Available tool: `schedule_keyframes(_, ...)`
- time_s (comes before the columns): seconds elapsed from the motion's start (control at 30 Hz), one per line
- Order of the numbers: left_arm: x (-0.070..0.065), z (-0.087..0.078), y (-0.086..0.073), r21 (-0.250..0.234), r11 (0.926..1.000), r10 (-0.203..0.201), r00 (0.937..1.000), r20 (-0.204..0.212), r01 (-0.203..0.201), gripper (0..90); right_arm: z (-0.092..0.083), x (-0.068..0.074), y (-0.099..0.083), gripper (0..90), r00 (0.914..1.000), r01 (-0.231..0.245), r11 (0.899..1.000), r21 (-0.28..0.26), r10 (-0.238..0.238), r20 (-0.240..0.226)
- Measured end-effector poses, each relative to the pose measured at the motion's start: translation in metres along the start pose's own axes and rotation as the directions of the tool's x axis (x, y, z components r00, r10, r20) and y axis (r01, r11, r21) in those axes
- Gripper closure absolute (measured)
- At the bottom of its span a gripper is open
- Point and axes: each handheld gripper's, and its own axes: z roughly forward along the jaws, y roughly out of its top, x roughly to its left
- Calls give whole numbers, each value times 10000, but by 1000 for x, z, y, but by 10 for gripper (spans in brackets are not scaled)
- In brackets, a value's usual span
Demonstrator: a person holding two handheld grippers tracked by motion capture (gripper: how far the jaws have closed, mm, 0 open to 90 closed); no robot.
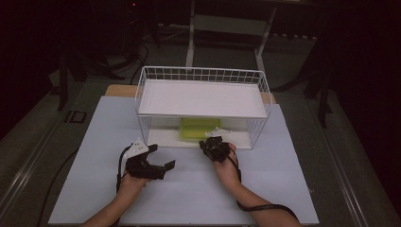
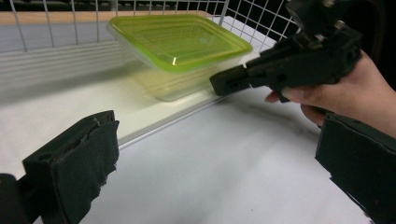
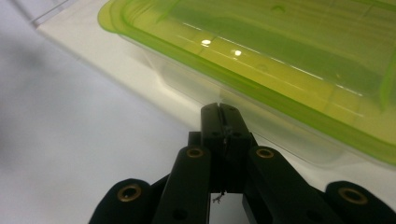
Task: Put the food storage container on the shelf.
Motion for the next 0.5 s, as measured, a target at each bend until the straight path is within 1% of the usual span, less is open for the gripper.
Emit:
schedule_keyframes(0.03,0,0,0,0,10000,0,10000,0,0,1,0,0,0,899,10000,0,10000,0,0,0)
schedule_keyframes(0.07,0,0,0,17,10000,-15,10000,38,15,1,3,-4,3,899,9998,-182,9998,-28,182,71)
schedule_keyframes(0.1,1,0,-1,1,10000,-24,10000,31,24,1,3,-4,3,899,9998,-182,9998,-28,182,71)
schedule_keyframes(0.13,2,1,-1,30,10000,0,10000,12,0,1,6,-7,5,899,9995,-297,9995,-103,298,123)
schedule_keyframes(0.2,2,1,-2,47,10000,-57,10000,-35,57,1,8,-10,6,899,9995,-242,9996,-168,245,191)
schedule_keyframes(0.27,3,1,-3,55,9999,-92,10000,17,92,1,9,-12,8,899,9991,-381,9991,-188,384,151)
schedule_keyframes(0.33,3,1,-3,93,10000,-17,10000,-45,17,1,10,-12,10,899,9992,-349,9992,-196,353,192)
schedule_keyframes(0.37,3,2,-3,95,9999,46,10000,-46,-46,1,11,-12,13,899,9993,-238,9993,-277,246,291)
schedule_keyframes(0.43,4,2,-3,111,9999,28,10000,-36,-28,1,13,-13,15,899,9990,-329,9991,-274,337,294)
schedule_keyframes(0.5,4,2,-3,111,9999,13,10000,-62,-12,1,15,-13,17,899,9988,-291,9992,-259,301,376)
